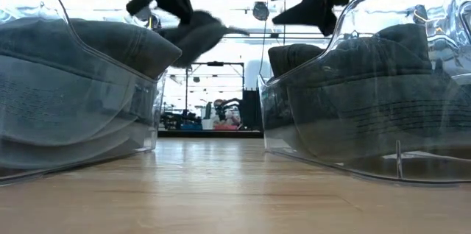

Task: Pick & Place hat
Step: Put the black cap into the right transparent bin

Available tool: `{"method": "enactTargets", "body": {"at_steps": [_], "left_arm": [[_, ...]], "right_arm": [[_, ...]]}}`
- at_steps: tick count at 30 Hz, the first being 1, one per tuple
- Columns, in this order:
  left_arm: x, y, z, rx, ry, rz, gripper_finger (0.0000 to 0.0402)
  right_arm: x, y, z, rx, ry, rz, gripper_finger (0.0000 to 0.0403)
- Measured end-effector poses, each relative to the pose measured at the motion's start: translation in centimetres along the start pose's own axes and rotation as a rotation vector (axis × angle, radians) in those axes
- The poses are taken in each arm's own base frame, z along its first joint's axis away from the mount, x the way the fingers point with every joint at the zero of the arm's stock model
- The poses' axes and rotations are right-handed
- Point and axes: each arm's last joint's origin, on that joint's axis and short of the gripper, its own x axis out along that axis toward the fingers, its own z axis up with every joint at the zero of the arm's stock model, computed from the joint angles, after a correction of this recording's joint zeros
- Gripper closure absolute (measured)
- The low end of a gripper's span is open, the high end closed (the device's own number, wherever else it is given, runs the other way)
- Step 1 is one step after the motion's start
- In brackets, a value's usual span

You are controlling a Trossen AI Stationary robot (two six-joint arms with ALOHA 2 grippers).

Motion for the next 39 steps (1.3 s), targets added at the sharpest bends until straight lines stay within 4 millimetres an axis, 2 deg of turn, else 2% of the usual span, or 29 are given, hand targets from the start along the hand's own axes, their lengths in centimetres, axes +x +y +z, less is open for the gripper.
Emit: {"method": "enactTargets", "body": {"at_steps": [3,8,17,19,27,30,33,35,36,39], "left_arm": [[-1.7,-0.7,1.5,0.088,-0.026,0.078,0.0390],[-3.4,-1.9,3.6,0.160,-0.070,0.157,0.0395],[-4.6,-2.6,5.0,0.185,-0.153,0.183,0.0396],[-4.5,-2.6,5.0,0.182,-0.152,0.185,0.0392],[-4.6,-2.3,5.4,0.159,-0.199,0.195,0.0394],[-4.6,-2.3,5.4,0.155,-0.201,0.194,0.0386],[-4.5,-2.2,5.3,0.093,-0.206,0.187,0.0387],[-4.4,-2.0,5.3,-0.061,-0.225,0.184,0.0386],[-4.4,-1.7,5.4,-0.151,-0.243,0.190,0.0382],[-4.7,-1.2,4.9,-0.310,-0.281,0.167,0.0346]], "right_arm": [[0.5,-1.3,0.8,0.091,0.001,0.028,0.0183],[1.1,-2.8,2.1,0.174,-0.029,0.090,0.0182],[0.9,-2.5,4.0,0.172,-0.168,0.256,0.0186],[1.0,-2.4,4.0,0.169,-0.164,0.296,0.0189],[3.4,-2.7,2.6,0.202,-0.112,0.324,0.0221],[4.0,-2.6,2.7,0.176,-0.159,0.386,0.0249],[4.0,-2.2,3.0,0.119,-0.197,0.484,0.0310],[4.0,-2.1,3.0,0.077,-0.206,0.496,0.0369],[4.0,-2.1,2.9,0.054,-0.215,0.486,0.0385],[4.1,-2.1,2.9,0.039,-0.240,0.433,0.0394]]}}
